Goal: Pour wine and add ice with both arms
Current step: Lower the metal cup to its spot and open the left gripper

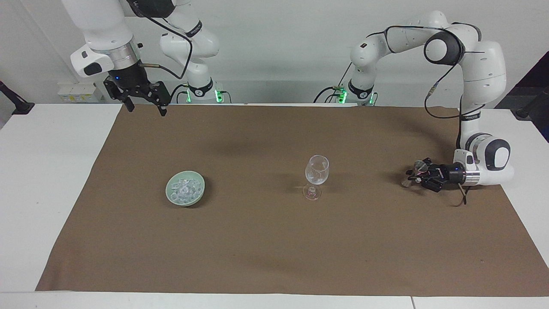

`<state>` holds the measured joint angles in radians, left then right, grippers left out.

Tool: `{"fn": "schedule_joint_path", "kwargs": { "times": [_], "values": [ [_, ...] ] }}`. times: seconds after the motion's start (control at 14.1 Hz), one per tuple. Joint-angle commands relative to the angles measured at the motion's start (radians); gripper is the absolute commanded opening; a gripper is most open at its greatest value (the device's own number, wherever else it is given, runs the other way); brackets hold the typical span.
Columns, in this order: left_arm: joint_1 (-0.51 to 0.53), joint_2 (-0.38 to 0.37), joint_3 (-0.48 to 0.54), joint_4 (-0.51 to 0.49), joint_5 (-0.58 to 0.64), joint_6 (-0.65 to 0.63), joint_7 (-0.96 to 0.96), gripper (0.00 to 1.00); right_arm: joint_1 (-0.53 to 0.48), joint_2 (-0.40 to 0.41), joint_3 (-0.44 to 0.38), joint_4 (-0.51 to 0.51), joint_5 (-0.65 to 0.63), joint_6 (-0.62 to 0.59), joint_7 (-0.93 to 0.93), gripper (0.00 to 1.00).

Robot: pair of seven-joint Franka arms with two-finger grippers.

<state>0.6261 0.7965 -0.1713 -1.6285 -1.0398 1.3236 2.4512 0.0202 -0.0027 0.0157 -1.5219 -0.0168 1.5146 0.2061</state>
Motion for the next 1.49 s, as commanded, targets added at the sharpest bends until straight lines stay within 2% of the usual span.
{"fn": "schedule_joint_path", "kwargs": {
  "times": [0.0, 0.21, 1.42],
  "values": [
    [0.004, 0.015, -0.011, 0.007, 0.006, 0.02, 0.017, 0.0, -0.008, -0.003, -0.002, 0.0, 0.017, -0.007, -0.019, 1.0],
    [0.006, 0.02, -0.02, 0.019, -0.009, 0.068, 0.0, 0.0, -0.008, -0.003, -0.002, 0.0, 0.017, -0.007, -0.019, 1.0],
    [0.009, 0.029, -0.03, 0.019, -0.106, 0.098, -0.001, 0.0, -0.008, -0.005, -0.002, 0.0, 0.017, -0.007, -0.019, 1.0]
  ]
}}
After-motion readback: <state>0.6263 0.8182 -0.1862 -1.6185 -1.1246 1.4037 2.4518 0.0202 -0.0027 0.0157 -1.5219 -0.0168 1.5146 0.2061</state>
